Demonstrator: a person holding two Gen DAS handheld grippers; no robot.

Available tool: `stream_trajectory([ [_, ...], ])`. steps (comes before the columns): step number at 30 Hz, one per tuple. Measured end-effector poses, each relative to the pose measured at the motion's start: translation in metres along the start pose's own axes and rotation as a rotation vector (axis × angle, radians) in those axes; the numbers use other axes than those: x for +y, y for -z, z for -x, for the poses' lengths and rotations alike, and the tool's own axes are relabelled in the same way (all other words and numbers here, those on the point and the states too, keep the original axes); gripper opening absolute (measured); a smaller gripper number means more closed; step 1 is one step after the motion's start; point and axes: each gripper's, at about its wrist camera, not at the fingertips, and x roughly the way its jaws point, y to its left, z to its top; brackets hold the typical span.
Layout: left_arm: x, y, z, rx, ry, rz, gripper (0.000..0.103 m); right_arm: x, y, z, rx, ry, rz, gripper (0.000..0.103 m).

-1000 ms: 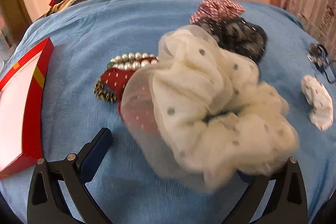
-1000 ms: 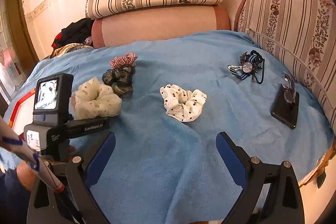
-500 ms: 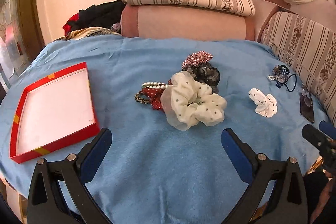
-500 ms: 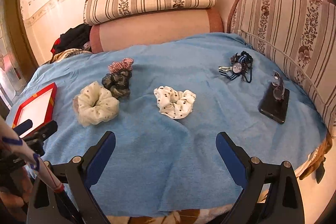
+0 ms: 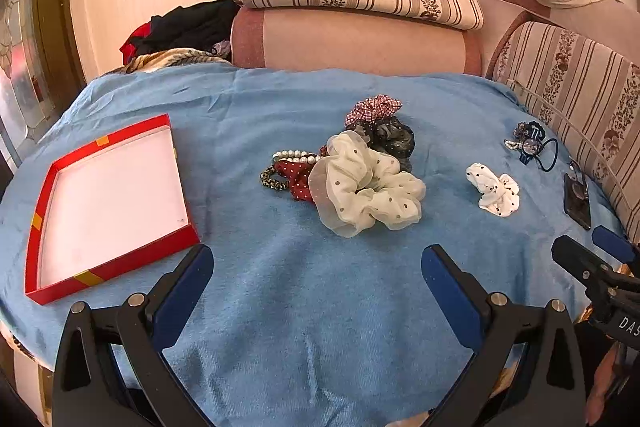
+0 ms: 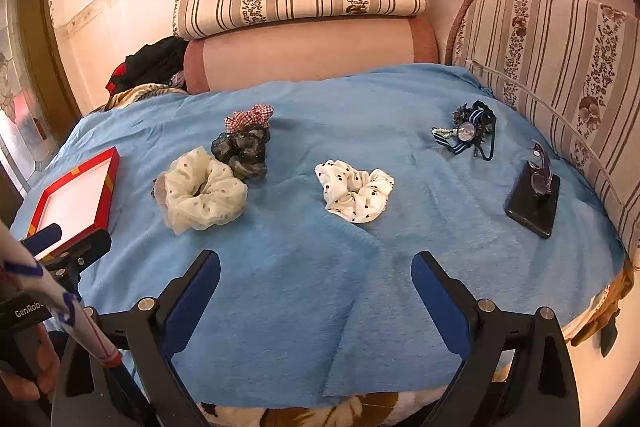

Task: Organize jewelry
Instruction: 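Move both tools toward the scrunchies on the blue cloth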

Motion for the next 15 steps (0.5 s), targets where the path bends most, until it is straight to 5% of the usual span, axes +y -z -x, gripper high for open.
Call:
stream_trajectory([
  [15,-0.010,-0.003,-0.015,0.027,-0.001,-0.041,0.103,-0.013,-0.004,-0.029,0.055,-0.012,-0.030,0.098],
])
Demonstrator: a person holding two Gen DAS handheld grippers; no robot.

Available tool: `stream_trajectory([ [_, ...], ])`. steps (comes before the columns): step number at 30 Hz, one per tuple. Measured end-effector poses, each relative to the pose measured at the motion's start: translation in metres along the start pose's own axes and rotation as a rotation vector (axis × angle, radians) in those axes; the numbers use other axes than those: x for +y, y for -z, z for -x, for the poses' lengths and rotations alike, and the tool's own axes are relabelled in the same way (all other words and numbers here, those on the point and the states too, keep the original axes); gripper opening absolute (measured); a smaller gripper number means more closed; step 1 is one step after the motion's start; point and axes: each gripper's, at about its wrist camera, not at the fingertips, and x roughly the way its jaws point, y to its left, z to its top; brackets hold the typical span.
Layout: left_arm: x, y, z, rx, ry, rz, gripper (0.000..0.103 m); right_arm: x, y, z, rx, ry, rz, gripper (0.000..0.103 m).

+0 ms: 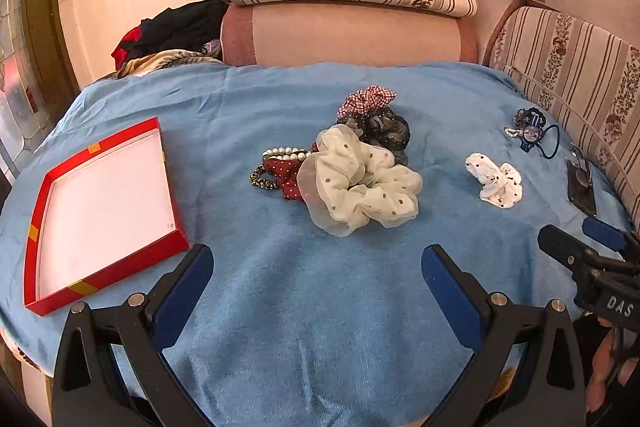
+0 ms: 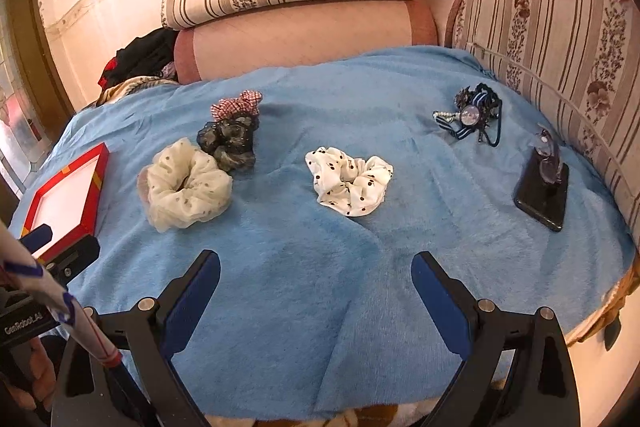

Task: Organize jewelry
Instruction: 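Move both tools toward the scrunchies on the blue cloth, then grasp the white cherry-print scrunchie with the right gripper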

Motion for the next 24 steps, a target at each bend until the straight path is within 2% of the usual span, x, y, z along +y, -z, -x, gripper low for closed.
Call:
stream_trajectory([
  [8,-0.001,-0.009,-0.018,0.029,-0.002,0.003,0.103,-0.027,-0.028,-0.055,0.059,0.022,-0.068,0.097],
  [10,-0.001,-0.009,-0.022,0.033,-0.005,0.001,0.103,-0.031,-0.034,-0.069,0.071,0.005,-0.090,0.097],
  [14,-0.001,-0.010,-0.027,0.045,-0.012,0.003,0.103,-0.036,-0.042,-0.094,0.094,-0.001,-0.128,0.092],
  [18,-0.002,-0.011,-0.031,0.052,-0.017,0.000,0.103,-0.040,-0.045,-0.111,0.123,-0.009,-0.160,0.077],
  [21,-0.001,-0.010,-0.035,0.059,-0.020,0.001,0.103,-0.039,-0.043,-0.115,0.129,-0.018,-0.155,0.054],
  [22,-0.002,-0.010,-0.036,0.062,-0.020,0.002,0.103,-0.038,-0.042,-0.115,0.128,-0.019,-0.148,0.051],
  [24,-0.002,-0.010,-0.038,0.071,-0.020,0.004,0.103,-0.038,-0.041,-0.115,0.121,-0.028,-0.146,0.033],
])
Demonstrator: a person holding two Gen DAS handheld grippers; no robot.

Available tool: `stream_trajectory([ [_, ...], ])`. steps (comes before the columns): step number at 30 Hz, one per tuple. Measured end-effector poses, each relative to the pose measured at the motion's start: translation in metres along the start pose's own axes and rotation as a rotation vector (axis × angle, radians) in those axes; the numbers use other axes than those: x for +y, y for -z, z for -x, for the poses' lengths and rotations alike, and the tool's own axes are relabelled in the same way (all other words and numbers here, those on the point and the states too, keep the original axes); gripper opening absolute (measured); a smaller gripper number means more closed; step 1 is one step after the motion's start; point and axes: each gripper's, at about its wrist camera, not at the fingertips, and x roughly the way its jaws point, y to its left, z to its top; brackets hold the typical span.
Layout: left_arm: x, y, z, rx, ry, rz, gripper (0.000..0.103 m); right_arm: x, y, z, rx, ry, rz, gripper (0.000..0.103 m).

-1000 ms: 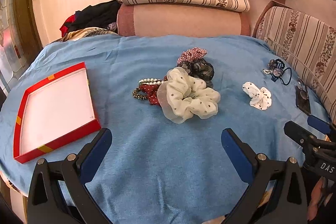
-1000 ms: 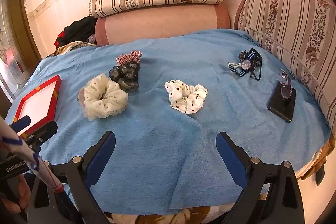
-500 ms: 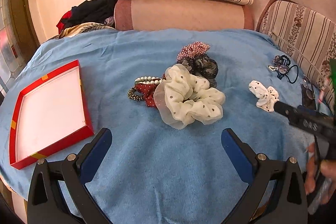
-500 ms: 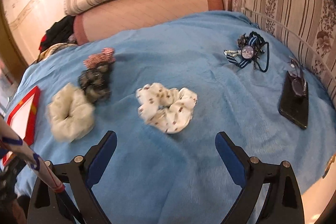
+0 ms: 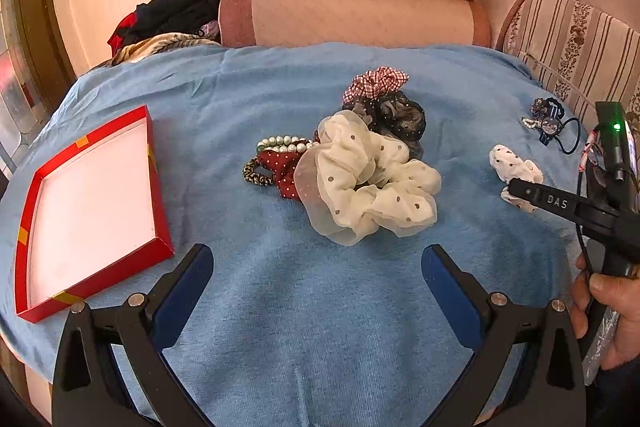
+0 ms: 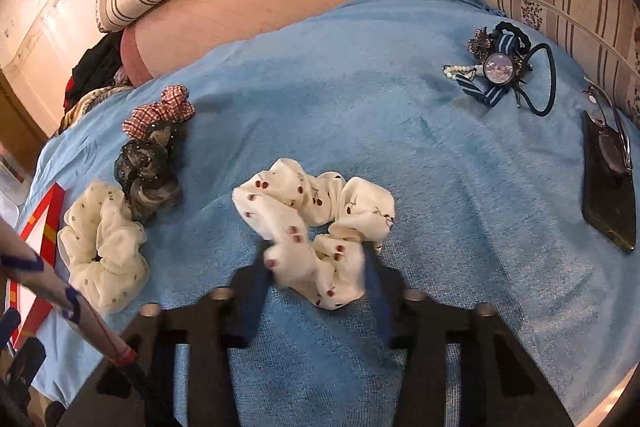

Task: Organize jewelry
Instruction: 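Grasp the white cherry-print scrunchie with the right gripper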

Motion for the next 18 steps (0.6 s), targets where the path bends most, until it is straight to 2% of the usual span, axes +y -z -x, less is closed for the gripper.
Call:
stream_trajectory([
  [5,0.003,-0.005,-0.004,0.008,0.009,0.015,0.103,0.000,0.002,0.006,-0.027,-0.025,0.012,0.023],
  [16,0.021,-0.043,-0.046,0.066,0.119,0.144,0.103,0.001,0.006,0.014,-0.065,-0.045,0.026,0.022],
  [18,0.018,-0.047,-0.056,0.072,0.102,0.132,0.103,0.000,0.007,0.014,-0.068,-0.046,0.028,0.022],
])
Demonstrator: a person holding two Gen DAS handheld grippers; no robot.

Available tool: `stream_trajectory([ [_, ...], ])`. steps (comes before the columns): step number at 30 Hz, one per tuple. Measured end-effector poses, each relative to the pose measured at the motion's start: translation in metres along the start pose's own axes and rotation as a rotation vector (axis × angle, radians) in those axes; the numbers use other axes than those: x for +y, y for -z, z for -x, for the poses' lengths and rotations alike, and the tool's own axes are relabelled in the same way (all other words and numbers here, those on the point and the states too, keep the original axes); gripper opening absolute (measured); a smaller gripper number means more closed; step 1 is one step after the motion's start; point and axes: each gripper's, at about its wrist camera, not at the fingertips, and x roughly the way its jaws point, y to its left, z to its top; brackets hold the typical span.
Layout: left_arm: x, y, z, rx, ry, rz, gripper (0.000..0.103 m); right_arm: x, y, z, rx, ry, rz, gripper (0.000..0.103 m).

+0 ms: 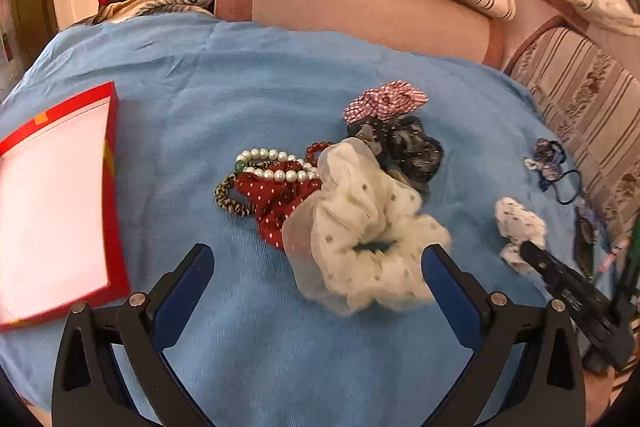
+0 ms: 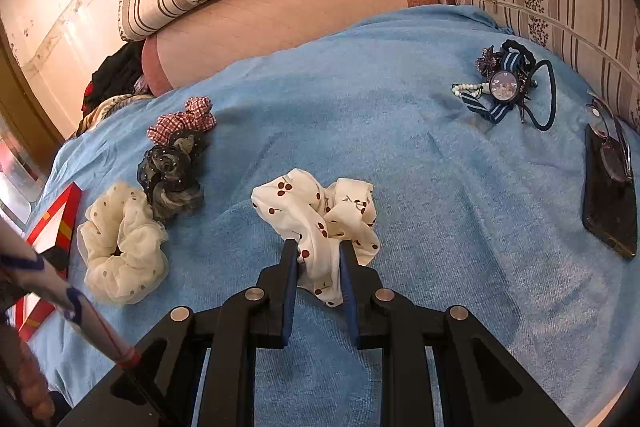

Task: Organize jewelry
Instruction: 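Grasp the white cherry-print scrunchie with the right gripper, then grasp the cream sheer polka-dot scrunchie with the left gripper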

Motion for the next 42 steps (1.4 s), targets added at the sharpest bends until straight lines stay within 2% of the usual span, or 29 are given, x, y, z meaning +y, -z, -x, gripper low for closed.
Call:
stream_trajectory([
  [3,-0.007,-0.005,-0.014,-0.017,-0.034,-0.041,0.102,0.000,0.000,0.001,-0.008,-0.004,0.000,0.022],
  [5,-0.011,-0.008,-0.023,-0.020,-0.044,-0.066,0.091,0.001,0.001,0.002,-0.014,-0.008,0.002,0.022],
  [6,-0.013,-0.008,-0.031,-0.006,-0.053,-0.078,0.066,0.001,0.001,0.002,-0.016,-0.009,0.004,0.022],
  [7,-0.013,-0.009,-0.037,0.019,-0.038,-0.081,0.037,0.002,0.001,0.003,-0.020,-0.006,0.008,0.022],
  [8,-0.012,-0.009,-0.041,0.042,-0.010,-0.073,0.027,0.002,0.002,0.004,-0.023,-0.005,0.010,0.022],
  [11,-0.006,-0.001,-0.031,0.006,0.063,-0.031,0.018,0.002,0.001,0.007,-0.039,-0.012,0.007,0.022],
  [13,-0.004,0.003,-0.017,-0.031,0.066,-0.033,0.017,0.002,0.001,0.011,-0.057,-0.018,0.005,0.022],
  [15,-0.002,0.007,-0.002,-0.066,0.107,-0.032,0.016,0.004,0.001,0.014,-0.073,-0.025,0.012,0.022],
  [21,0.000,0.009,0.021,-0.091,0.134,-0.034,0.016,0.013,0.001,0.022,-0.113,-0.045,0.044,0.020],
  [24,0.001,0.015,0.029,-0.085,0.145,-0.039,0.016,0.016,0.002,0.028,-0.126,-0.070,0.059,0.020],
  [27,0.004,0.025,0.028,-0.054,0.150,-0.042,0.016,0.016,0.004,0.027,-0.095,-0.118,0.055,0.020],
  [29,0.008,0.031,0.025,-0.042,0.147,-0.039,0.016,0.014,0.004,0.026,-0.092,-0.095,0.043,0.020],
  [31,0.012,0.034,0.019,-0.022,0.138,-0.028,0.016,0.008,0.000,0.028,-0.111,-0.057,0.020,0.035],
  [32,0.015,0.036,0.016,-0.015,0.135,-0.022,0.016,0.004,-0.001,0.030,-0.128,-0.045,0.003,0.057],
  [33,0.017,0.037,0.014,-0.008,0.134,-0.019,0.016,0.002,-0.001,0.031,-0.140,-0.033,-0.005,0.073],
  [35,0.018,0.037,0.010,-0.008,0.119,-0.014,0.020,0.000,-0.005,0.029,-0.150,-0.014,0.004,0.074],
  [38,0.019,0.036,0.004,-0.001,0.116,-0.002,0.041,0.002,-0.010,0.011,-0.097,-0.019,0.025,0.075],
  [39,0.019,0.036,0.001,0.001,0.102,-0.006,0.051,0.003,-0.011,0.001,-0.058,-0.022,0.027,0.075],
  [40,0.018,0.037,-0.001,0.004,0.097,-0.009,0.054,0.001,-0.012,-0.006,-0.034,-0.022,0.026,0.075],
  [42,0.018,0.037,-0.006,0.014,0.090,-0.013,0.055,0.001,-0.012,-0.024,0.028,-0.014,0.021,0.075],
])
